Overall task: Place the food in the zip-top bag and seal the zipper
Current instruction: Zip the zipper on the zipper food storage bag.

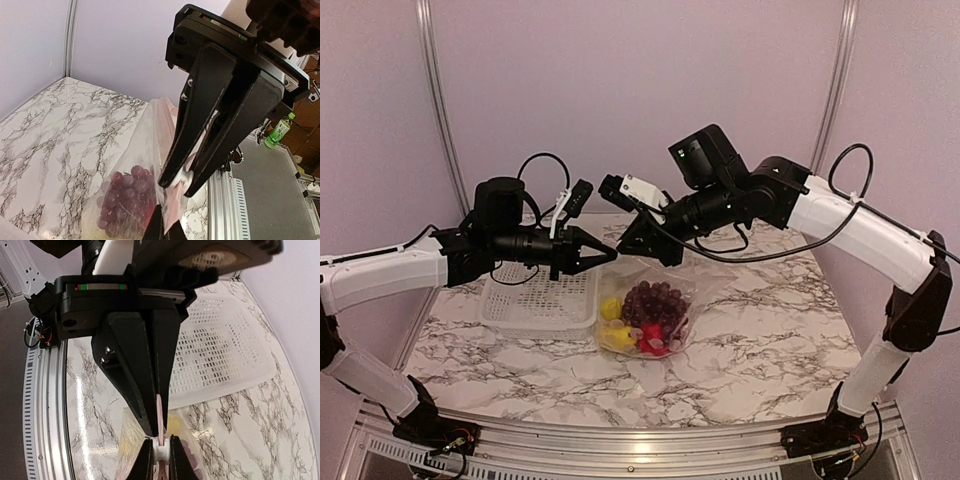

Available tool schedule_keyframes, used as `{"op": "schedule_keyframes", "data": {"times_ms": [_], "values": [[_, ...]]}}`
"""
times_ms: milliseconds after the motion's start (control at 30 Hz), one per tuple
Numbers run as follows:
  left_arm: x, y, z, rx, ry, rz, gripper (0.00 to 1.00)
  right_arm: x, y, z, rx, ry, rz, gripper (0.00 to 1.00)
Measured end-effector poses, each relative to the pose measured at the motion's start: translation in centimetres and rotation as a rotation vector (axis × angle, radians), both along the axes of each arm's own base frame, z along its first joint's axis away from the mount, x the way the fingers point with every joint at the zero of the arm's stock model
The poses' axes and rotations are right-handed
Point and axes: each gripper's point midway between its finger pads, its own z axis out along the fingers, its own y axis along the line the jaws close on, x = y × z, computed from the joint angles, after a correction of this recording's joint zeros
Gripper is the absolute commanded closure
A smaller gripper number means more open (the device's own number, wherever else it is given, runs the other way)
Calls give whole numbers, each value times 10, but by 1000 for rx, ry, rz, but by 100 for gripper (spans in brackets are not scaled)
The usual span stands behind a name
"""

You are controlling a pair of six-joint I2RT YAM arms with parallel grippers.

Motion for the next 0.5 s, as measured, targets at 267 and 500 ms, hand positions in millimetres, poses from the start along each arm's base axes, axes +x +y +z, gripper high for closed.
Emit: {"op": "schedule_keyframes", "data": {"times_ms": [267,500], "values": [[6,11,2,-13,-22,45,100,2,-25,-6,-19,17,-37,91],[0,27,1,-18,-38,89,100,-2,-43,-13,-39,30,-58,91]]}}
